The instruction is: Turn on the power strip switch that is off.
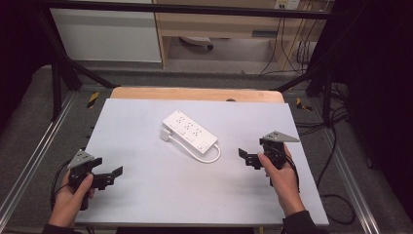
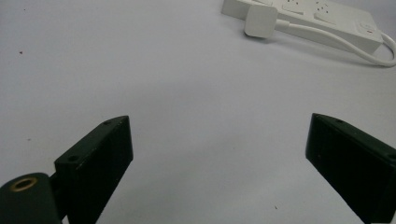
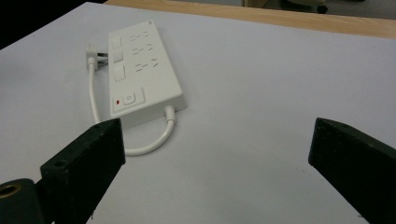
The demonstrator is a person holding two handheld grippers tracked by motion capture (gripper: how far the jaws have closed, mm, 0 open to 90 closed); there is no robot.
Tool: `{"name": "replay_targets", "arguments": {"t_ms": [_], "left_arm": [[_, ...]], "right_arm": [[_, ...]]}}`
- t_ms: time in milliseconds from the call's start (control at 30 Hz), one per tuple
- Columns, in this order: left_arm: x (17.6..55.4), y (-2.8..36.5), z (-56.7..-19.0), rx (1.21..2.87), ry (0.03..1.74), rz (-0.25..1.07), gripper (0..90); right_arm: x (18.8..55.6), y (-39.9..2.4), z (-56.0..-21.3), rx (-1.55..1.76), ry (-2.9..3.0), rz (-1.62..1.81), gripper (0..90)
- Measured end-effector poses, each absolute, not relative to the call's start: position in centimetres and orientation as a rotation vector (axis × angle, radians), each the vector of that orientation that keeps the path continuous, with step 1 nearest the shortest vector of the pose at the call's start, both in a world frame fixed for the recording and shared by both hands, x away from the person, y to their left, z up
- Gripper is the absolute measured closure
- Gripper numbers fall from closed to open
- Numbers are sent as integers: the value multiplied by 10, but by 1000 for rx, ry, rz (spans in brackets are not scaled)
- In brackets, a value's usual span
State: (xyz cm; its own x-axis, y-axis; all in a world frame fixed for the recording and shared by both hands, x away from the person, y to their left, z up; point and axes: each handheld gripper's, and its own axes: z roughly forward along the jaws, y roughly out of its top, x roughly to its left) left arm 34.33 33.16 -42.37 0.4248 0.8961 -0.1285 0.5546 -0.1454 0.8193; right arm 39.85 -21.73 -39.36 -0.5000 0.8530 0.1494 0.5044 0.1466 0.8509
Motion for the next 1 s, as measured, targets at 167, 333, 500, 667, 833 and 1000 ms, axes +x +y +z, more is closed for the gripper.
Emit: {"name": "replay_targets", "arguments": {"t_ms": [167,333,500,667,833,1000], "left_arm": [[344,331,-424,1830,1247,500,75],[344,331,-424,1834,1246,502,75],[344,331,-425,1834,1248,501,75],[344,331,-425,1836,1250,502,75],[344,330,-425,1841,1250,505,75],[344,330,-425,1848,1248,504,75]], "right_arm": [[402,-215,-388,1294,2065,1290,43],[407,-210,-386,1282,2088,1274,42],[411,-201,-380,1264,2096,1287,43],[417,-193,-374,1251,2105,1299,45],[423,-184,-370,1213,2117,1264,48],[431,-172,-372,1208,2137,1262,50]]}}
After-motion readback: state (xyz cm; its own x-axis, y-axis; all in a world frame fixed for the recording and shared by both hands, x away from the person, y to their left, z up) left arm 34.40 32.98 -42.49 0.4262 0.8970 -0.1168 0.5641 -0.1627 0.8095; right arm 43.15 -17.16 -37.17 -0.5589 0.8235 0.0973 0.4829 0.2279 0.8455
